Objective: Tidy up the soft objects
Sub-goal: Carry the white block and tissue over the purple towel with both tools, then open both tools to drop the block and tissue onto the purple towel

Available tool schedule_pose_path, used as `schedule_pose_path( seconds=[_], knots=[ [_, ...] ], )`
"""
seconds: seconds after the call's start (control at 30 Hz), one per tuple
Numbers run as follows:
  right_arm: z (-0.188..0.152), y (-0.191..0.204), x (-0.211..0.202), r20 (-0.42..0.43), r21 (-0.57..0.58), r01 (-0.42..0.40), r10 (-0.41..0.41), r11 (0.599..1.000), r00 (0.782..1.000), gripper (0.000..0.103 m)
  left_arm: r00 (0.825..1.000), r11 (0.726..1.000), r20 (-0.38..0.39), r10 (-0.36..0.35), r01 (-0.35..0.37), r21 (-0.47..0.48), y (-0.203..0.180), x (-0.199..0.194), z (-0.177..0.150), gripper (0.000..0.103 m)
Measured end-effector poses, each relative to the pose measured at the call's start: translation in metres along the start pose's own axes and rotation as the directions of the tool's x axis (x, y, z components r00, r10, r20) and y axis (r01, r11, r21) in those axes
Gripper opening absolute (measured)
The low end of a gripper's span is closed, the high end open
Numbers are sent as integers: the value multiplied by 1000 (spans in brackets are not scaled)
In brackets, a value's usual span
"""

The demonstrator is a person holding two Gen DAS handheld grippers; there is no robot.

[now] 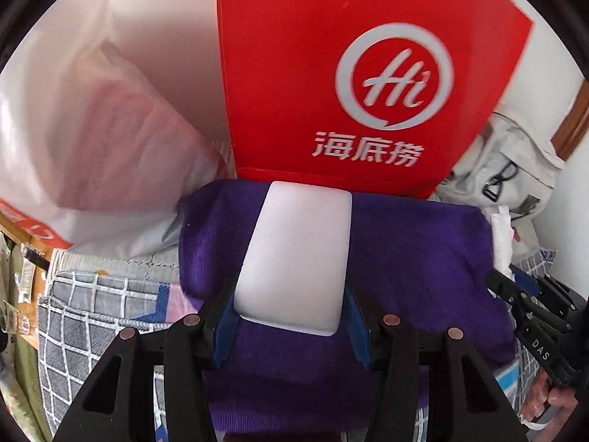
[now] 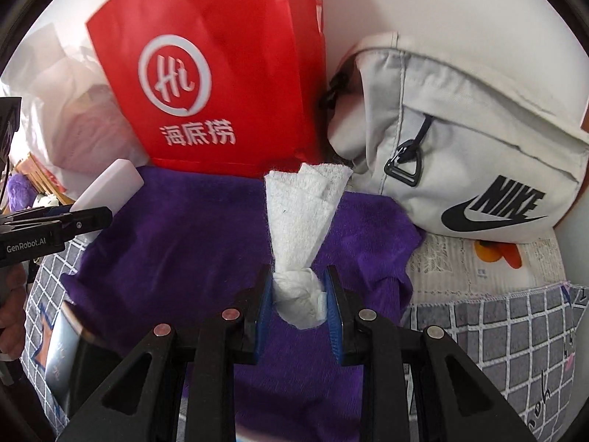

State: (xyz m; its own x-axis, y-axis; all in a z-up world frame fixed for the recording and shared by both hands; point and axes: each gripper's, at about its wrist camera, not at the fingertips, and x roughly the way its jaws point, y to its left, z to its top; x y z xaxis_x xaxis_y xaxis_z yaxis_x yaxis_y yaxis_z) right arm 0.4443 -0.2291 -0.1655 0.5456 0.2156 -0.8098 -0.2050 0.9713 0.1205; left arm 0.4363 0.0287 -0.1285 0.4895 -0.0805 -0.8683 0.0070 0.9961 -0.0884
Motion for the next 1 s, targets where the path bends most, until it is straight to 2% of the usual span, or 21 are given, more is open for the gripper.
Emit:
schedule_pose_path(
  seconds=[0.23, 0.33, 0.43, 0.8, 0.83, 0.87, 0.9, 0.93, 1.0],
  knots=[
    [2, -14, 30, -62, 48, -18, 21, 999, 998, 27, 999, 1000, -48, -17, 16, -21, 2, 30, 5, 50],
    [0, -16, 40, -93, 42, -13, 17, 999, 996, 27, 997, 998, -62, -34, 30, -59, 7, 40, 6, 50],
    [0, -16, 47, -118, 48, -24, 30, 999, 993, 27, 996, 998, -88, -33, 29, -48, 4, 47, 7, 50],
    [-2, -23, 54, -135, 77, 1, 9, 997, 991, 31, 993, 998, -111, -36, 29, -63, 0, 65, 12, 52],
    [-2, -24, 53, -133, 79, 5, 6, 997, 991, 35, 992, 997, -117, -42, 34, -65, 4, 66, 11, 52],
    [-1, -23, 53, -132, 78, 8, 2, 997, 991, 47, 990, 997, -129, -51, 42, -67, 5, 69, 10, 53],
    [-1, -23, 52, -129, 75, 10, 0, 997, 992, 54, 989, 996, -136, -58, 49, -70, 9, 76, 10, 58],
    [0, -24, 50, -124, 70, -5, 13, 998, 992, 59, 988, 996, -135, -69, 60, -71, 8, 79, 11, 66],
    [1, -20, 44, -111, 42, 16, -11, 999, 994, 65, 991, 997, -113, -68, 62, -54, 5, 77, 13, 72]
  ],
)
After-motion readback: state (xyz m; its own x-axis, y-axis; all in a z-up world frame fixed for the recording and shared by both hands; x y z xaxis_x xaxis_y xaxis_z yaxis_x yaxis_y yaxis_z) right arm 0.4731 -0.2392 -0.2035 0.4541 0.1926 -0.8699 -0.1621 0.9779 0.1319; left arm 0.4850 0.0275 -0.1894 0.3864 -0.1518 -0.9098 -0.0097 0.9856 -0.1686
